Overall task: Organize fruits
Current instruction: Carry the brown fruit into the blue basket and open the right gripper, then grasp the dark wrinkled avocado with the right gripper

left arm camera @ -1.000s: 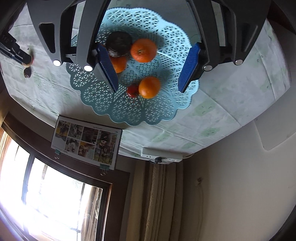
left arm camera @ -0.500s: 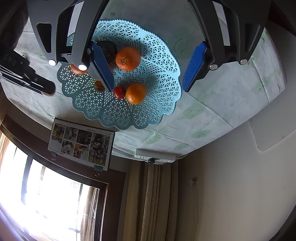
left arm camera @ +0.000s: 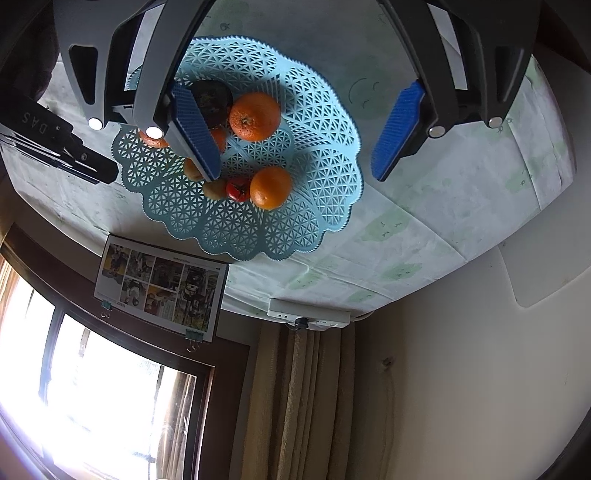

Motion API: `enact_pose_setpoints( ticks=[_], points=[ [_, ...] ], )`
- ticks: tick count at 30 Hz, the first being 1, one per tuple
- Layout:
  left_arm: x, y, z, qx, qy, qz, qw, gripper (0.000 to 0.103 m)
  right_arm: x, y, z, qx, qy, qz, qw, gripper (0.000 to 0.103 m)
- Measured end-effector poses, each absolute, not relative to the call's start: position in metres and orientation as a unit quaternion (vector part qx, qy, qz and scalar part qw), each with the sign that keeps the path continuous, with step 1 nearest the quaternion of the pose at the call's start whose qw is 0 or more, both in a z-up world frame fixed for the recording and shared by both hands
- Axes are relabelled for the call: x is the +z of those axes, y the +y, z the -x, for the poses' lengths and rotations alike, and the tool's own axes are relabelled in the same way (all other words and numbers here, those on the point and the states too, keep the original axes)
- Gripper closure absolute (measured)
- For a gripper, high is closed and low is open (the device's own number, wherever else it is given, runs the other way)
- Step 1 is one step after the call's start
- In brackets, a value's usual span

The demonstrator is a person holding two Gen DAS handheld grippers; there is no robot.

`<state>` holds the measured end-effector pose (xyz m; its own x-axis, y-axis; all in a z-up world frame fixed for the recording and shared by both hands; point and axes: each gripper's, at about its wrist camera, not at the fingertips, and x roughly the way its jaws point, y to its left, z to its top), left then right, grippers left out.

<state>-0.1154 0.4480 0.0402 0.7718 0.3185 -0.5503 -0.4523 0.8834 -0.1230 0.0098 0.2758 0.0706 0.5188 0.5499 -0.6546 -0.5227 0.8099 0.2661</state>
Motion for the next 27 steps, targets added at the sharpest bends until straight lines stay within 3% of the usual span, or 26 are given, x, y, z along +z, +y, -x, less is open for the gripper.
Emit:
enact_pose_setpoints(
  ticks=[3, 4, 6, 11, 27],
  points=[
    [0.042, 0.443, 0.113, 0.204, 0.266, 0.123, 0.934, 0.005, 0.069, 0.266, -0.01, 0.301, 0.383, -0.025, 0.873, 0.062],
    [0.042, 0.441, 0.112, 0.205, 0.265, 0.121, 0.934, 0.005, 0.068, 0.261, -0.01, 0.298, 0.381, -0.029, 0.875, 0.054],
    [0.043, 0.437, 0.11, 0.205, 0.267, 0.119, 0.934, 0.003, 0.068, 0.253, -0.009, 0.289, 0.379, -0.036, 0.878, 0.048],
    [0.043, 0.428, 0.104, 0.199, 0.271, 0.117, 0.935, 0.003, 0.065, 0.232, -0.01, 0.273, 0.381, -0.051, 0.882, 0.039],
    [0.053, 0.379, 0.087, 0.161, 0.273, 0.076, 0.945, 0.003, 0.051, 0.151, -0.025, 0.194, 0.389, -0.076, 0.897, 0.034]
  ],
)
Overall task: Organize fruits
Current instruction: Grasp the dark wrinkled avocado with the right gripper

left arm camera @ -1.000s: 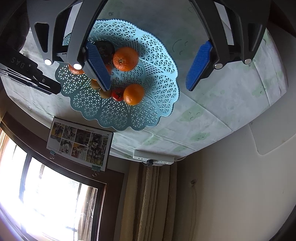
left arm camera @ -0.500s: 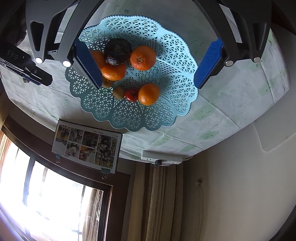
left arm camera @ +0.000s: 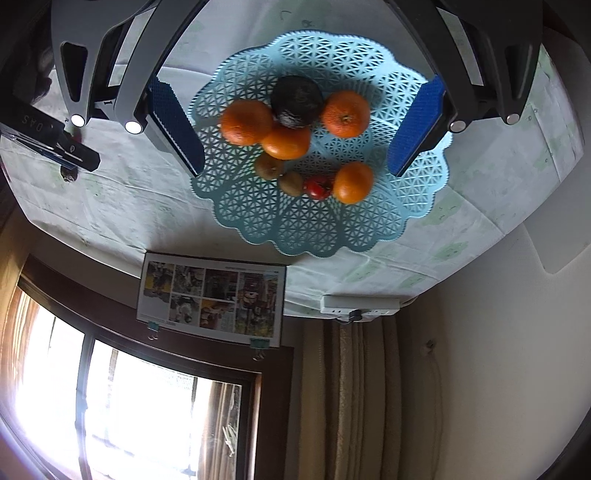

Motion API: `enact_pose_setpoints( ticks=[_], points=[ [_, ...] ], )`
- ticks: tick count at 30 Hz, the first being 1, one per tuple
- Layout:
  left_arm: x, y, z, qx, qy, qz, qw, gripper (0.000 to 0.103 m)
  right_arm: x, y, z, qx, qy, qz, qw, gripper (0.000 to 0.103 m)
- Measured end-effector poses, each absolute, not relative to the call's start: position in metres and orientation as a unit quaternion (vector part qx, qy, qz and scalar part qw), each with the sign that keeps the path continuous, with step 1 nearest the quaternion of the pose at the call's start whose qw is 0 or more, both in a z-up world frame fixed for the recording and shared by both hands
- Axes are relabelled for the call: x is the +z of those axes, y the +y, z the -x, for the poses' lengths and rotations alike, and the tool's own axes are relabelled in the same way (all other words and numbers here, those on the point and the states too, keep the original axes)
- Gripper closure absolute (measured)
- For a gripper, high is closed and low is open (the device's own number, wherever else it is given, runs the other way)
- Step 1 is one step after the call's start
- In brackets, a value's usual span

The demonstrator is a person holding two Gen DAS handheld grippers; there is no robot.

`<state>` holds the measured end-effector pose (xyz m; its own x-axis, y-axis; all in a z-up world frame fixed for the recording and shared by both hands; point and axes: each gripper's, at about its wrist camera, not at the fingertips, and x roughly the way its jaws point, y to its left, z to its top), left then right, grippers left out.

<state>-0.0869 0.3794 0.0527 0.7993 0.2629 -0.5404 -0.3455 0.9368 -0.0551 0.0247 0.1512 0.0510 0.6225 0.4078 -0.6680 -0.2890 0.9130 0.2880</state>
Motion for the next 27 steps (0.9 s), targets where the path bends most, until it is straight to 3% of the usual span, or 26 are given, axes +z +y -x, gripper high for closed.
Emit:
enact_pose_setpoints(
  ticks=[17, 27],
  points=[
    [0.053, 0.321, 0.067, 0.111, 0.285, 0.037, 0.951, 0.003, 0.036, 0.045, -0.068, 0.061, 0.395, -0.099, 0.911, 0.033],
    [0.053, 0.292, 0.064, 0.087, 0.29, 0.011, 0.953, 0.003, 0.021, 0.052, -0.1, 0.063, 0.414, -0.062, 0.906, 0.033]
  ],
)
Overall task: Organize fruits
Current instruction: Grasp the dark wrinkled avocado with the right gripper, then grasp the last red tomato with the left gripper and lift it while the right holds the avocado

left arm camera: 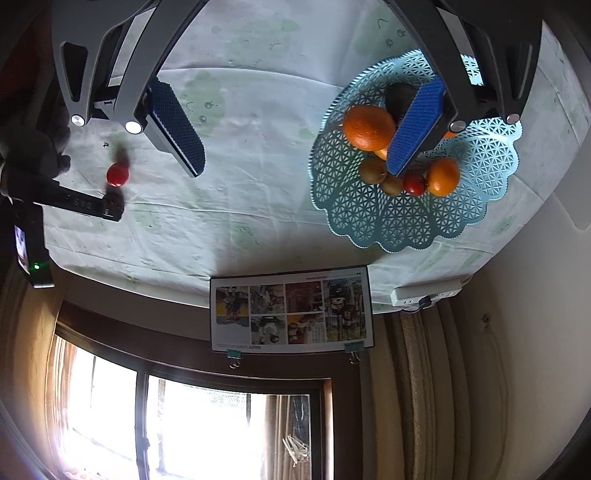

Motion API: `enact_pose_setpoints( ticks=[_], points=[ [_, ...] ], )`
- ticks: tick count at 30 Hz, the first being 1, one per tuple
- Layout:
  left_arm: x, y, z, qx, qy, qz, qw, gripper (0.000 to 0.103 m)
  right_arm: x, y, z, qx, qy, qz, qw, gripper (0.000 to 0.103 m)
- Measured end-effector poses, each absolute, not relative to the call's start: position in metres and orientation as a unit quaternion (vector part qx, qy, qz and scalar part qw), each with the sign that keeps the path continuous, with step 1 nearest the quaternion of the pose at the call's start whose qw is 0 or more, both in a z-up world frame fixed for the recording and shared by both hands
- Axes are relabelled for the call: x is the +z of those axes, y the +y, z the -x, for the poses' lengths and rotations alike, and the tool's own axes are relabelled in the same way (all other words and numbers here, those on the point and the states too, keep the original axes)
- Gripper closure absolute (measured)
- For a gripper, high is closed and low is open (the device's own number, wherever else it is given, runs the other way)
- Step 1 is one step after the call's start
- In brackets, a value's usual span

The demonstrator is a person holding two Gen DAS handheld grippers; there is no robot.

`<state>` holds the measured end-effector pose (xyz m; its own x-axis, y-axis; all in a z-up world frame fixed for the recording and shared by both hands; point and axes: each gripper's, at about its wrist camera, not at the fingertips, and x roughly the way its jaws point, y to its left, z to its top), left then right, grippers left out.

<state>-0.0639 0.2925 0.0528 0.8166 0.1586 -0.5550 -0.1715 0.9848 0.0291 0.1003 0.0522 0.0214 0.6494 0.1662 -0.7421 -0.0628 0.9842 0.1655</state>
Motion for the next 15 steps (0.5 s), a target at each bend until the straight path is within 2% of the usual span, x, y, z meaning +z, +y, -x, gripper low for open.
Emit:
enact_pose_setpoints(
  ticks=[5, 8, 9, 10, 12, 15],
  points=[
    [0.053, 0.285, 0.061, 0.082, 0.292, 0.003, 0.953, 0.003, 0.013, 0.057, -0.109, 0.058, 0.427, -0.045, 0.901, 0.033],
    [0.052, 0.282, 0.057, 0.079, 0.296, 0.001, 0.952, 0.003, 0.011, 0.058, -0.11, 0.058, 0.431, -0.037, 0.9, 0.043],
    [0.051, 0.28, 0.056, 0.078, 0.296, 0.0, 0.952, 0.003, 0.011, 0.06, -0.11, 0.06, 0.432, -0.034, 0.899, 0.051],
    [0.051, 0.278, 0.055, 0.075, 0.297, 0.0, 0.952, 0.003, 0.011, 0.062, -0.11, 0.064, 0.432, -0.026, 0.899, 0.055],
    [0.05, 0.273, 0.052, 0.069, 0.298, -0.003, 0.952, 0.003, 0.011, 0.062, -0.11, 0.071, 0.431, -0.024, 0.899, 0.061],
    [0.049, 0.265, 0.047, 0.061, 0.303, -0.009, 0.951, 0.003, 0.012, 0.058, -0.107, 0.078, 0.431, -0.03, 0.899, 0.061]
  ],
)
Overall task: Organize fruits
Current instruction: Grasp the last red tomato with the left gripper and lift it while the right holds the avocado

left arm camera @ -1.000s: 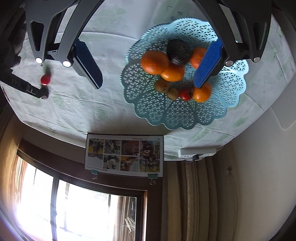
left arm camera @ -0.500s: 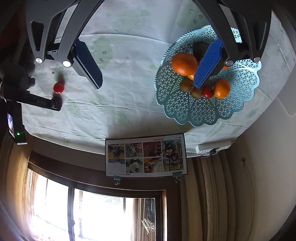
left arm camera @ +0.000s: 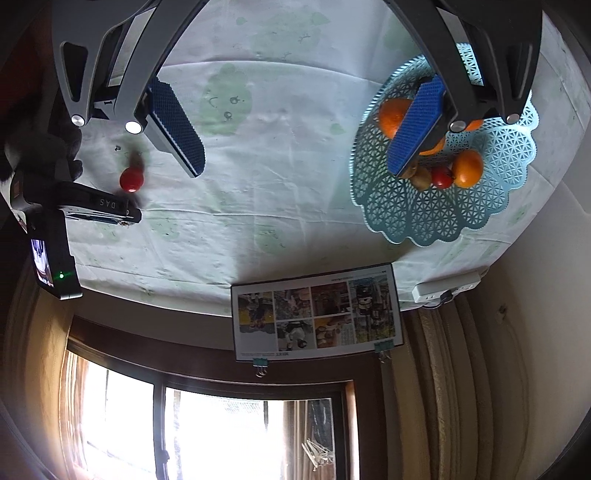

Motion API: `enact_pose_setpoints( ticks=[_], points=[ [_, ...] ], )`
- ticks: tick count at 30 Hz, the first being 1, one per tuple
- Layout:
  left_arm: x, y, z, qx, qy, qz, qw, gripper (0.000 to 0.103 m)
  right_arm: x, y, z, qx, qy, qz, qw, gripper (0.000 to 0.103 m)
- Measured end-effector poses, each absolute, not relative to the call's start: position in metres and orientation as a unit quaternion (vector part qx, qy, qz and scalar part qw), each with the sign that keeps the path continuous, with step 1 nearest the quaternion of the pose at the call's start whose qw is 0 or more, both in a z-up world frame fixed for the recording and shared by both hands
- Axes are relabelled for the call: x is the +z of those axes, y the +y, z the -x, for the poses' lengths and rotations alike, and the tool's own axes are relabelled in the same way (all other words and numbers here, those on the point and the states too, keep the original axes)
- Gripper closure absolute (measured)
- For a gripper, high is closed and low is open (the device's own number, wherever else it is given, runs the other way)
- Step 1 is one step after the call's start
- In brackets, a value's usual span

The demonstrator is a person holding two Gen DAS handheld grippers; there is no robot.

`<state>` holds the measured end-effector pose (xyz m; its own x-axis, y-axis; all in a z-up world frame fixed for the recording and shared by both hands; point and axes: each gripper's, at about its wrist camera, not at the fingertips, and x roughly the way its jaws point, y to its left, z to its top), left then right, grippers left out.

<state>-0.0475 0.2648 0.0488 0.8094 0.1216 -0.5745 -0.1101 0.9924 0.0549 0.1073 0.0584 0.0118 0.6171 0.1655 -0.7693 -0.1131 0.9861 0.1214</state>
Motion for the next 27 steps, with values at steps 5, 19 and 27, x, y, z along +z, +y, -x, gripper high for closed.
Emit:
enact_pose_setpoints(
  ticks=[5, 19, 27],
  points=[
    [0.044, 0.247, 0.038, 0.04, 0.312, -0.021, 0.949, 0.003, 0.022, 0.035, -0.092, 0.069, 0.418, -0.052, 0.904, 0.061],
    [0.023, 0.171, -0.01, -0.052, 0.343, -0.07, 0.935, 0.003, 0.028, -0.009, -0.065, 0.054, 0.396, -0.08, 0.913, 0.061],
    [0.006, 0.146, -0.035, -0.099, 0.378, -0.071, 0.918, 0.015, 0.026, -0.013, -0.065, 0.059, 0.399, -0.094, 0.91, 0.061]
  ],
)
